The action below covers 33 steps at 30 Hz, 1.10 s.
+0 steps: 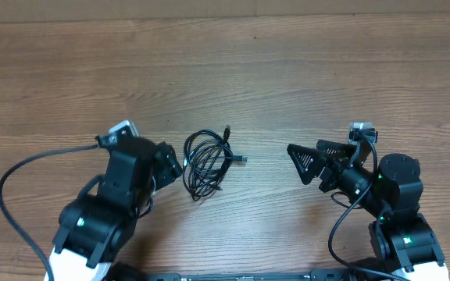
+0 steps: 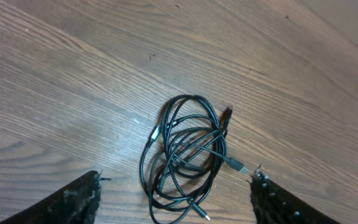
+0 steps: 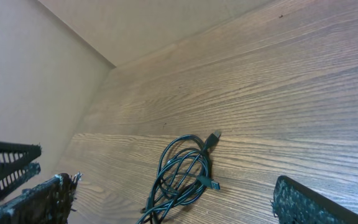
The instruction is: Untangle cables
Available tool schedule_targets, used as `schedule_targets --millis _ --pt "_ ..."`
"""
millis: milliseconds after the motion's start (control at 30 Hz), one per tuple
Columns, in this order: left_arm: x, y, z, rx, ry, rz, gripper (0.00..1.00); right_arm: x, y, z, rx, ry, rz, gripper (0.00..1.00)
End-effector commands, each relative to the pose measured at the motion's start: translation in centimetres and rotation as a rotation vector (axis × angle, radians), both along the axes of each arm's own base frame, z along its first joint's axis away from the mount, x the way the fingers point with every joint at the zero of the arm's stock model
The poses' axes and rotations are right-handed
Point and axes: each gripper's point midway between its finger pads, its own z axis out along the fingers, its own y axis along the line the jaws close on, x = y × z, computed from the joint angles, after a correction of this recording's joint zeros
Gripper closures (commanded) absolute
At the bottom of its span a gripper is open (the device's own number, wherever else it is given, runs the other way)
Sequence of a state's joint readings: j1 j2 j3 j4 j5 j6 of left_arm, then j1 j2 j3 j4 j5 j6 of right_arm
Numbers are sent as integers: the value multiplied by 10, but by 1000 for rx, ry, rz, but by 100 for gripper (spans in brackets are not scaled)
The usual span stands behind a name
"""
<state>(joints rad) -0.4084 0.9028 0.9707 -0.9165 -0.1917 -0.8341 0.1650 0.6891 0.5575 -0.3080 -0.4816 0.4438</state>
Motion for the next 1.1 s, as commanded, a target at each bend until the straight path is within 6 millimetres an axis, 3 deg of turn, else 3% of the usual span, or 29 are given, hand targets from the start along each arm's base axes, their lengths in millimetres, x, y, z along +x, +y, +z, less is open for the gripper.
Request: schedule_targets --millis 0,167,367,567,767,967,1067 --pt "-11 -5 -7 -46 4 -24 23 2 -2 9 -5 -28 -11 0" --pt "-8 -16 -21 -63 73 -53 24 6 -2 0 -11 7 -11 0" --pt "17 -57 -63 -109 217 -160 28 12 0 -19 -22 81 -10 0" --pt "41 -106 -82 -46 157 -418 24 15 0 -50 -43 202 -10 0" --pt "49 -107 -107 -5 203 -416 18 23 1 -73 -50 285 -12 0" --pt "64 -114 -120 43 172 -475 22 18 5 -90 -48 363 14 0" --pt "64 -109 -138 78 219 -457 23 18 5 -95 -51 381 13 0"
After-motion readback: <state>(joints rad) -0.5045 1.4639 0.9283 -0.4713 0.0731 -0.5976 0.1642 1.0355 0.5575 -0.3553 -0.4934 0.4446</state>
